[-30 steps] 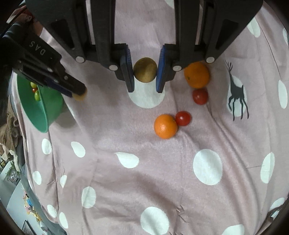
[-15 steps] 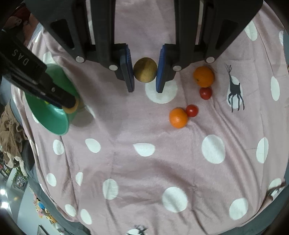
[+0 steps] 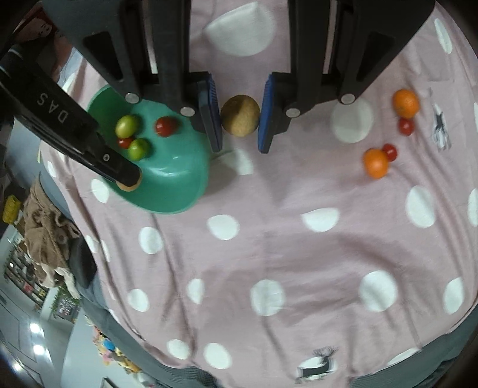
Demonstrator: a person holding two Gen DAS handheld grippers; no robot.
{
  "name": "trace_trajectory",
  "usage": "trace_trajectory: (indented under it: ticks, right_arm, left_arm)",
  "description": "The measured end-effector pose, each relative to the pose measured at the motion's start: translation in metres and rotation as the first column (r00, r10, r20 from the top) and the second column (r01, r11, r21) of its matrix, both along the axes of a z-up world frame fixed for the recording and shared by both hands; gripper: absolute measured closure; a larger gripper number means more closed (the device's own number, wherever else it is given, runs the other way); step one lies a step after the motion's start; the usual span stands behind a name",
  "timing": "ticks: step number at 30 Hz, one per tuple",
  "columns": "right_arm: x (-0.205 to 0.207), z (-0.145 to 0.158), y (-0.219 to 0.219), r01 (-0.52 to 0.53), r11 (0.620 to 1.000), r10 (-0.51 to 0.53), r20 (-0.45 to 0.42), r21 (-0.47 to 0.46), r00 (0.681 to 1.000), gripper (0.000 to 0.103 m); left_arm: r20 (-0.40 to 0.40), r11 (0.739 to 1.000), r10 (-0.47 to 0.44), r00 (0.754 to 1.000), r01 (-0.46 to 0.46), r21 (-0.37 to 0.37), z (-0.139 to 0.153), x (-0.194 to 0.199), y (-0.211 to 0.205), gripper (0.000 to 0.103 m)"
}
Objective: Organize fruits
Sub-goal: 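Carry both small yellow fruits over the green bowl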
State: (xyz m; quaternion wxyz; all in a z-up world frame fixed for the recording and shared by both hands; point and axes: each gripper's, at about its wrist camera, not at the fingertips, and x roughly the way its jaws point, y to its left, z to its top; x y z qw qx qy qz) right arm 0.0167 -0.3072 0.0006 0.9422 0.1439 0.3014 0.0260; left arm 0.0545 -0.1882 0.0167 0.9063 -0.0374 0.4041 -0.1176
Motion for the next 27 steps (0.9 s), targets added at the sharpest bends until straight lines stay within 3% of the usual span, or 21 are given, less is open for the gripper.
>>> trace_trajectory:
  ticks: [14, 27]
  right_arm:
    - [-0.011, -0.009, -0.072, 0.22, 0.975, -0.219, -0.038, 0.018, 0.975, 0.076]
    - [-0.007, -0.02, -0.087, 0.268, 0.963, -0.268, -0.091, -0.009, 0.959, 0.076]
  left_arm:
    - [-0.019, 0.993, -0.114, 0.993, 0.113, -0.02, -0.009, 0.019, -0.069, 0.079]
    - [-0.063, 0.989, -0.149, 0.987, 0.149, -0.018, -0.025, 0.025, -0.094, 0.079]
